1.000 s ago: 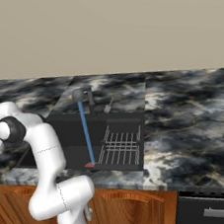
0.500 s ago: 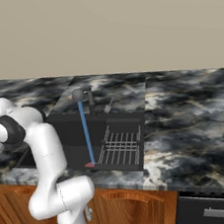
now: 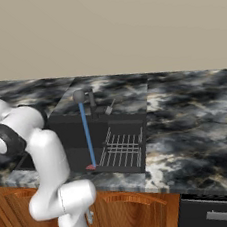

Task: Rinse each bowl for a few seconds and place them down in the sink or on the counter.

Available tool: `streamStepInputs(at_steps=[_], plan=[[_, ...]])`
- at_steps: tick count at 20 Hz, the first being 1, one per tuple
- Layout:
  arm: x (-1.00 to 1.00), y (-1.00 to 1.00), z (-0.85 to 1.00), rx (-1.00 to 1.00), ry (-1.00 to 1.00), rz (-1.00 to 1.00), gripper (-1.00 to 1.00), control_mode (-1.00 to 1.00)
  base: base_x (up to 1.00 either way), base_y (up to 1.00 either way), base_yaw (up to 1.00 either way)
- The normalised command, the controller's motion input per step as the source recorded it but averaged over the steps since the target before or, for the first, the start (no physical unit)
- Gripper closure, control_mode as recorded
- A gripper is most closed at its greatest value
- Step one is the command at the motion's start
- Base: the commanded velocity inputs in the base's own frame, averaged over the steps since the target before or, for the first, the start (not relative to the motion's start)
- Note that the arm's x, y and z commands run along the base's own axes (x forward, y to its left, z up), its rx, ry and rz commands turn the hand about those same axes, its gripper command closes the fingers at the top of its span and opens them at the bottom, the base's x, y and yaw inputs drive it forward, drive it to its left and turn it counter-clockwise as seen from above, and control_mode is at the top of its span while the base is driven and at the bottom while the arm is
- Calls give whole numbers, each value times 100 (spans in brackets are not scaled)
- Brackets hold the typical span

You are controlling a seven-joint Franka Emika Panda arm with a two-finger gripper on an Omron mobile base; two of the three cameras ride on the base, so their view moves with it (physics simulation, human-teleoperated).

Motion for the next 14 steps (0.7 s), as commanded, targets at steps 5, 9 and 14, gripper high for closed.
streamStepInputs(at_steps=[5,9,14], plan=[[-7,-39,40,7,3,-11,100,-100,0,0,0],[-2,-34,36,6,3,-14,100,-100,0,0,0],[-1,-32,34,5,3,-14,100,-100,0,0,0]])
